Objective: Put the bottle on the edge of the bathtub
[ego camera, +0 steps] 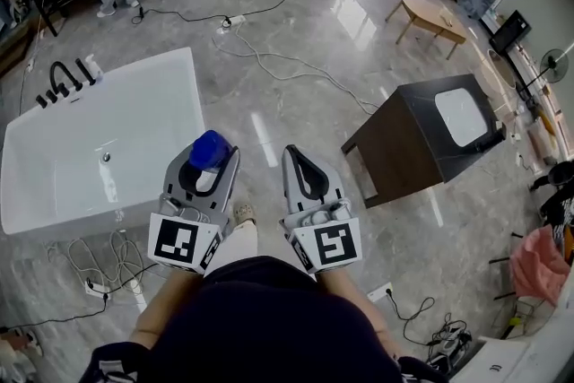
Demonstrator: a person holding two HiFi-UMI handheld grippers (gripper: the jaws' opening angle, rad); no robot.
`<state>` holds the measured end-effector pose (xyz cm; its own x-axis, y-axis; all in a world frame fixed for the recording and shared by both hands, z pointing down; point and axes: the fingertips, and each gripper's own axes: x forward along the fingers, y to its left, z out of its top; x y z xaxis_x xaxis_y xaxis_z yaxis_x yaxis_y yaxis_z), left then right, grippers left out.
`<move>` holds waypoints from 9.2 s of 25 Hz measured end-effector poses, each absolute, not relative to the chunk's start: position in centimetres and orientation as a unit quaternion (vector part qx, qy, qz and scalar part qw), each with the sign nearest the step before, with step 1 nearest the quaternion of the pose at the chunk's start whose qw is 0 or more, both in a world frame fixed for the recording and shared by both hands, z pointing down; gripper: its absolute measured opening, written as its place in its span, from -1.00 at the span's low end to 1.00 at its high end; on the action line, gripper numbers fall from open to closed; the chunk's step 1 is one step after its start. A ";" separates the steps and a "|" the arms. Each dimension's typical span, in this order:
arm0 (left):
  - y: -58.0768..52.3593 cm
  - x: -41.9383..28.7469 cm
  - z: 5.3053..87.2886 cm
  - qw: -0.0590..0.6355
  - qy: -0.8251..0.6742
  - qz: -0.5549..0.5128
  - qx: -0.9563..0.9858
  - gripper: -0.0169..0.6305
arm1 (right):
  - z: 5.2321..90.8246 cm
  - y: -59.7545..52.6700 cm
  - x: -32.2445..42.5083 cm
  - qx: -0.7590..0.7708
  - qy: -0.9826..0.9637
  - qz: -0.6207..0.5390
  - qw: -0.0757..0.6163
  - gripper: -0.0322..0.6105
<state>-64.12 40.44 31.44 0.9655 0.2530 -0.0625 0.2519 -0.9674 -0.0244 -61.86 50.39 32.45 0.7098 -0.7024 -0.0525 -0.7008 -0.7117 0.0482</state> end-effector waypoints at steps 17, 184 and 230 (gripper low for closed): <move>34.6 -43.6 32.1 0.023 -0.126 0.010 -0.992 -0.47 | 33.2 45.3 -40.1 0.930 -0.368 -0.020 -0.004 -0.90; -5.6 -16.5 27.9 0.073 0.678 0.007 -0.731 -0.47 | 30.7 -12.2 -3.7 0.352 -0.935 -0.043 -0.027 -0.89; -30.5 -18.4 48.0 0.036 0.576 -0.023 -0.816 -0.47 | 49.3 -32.1 -7.7 0.397 -0.917 -0.013 0.025 -0.90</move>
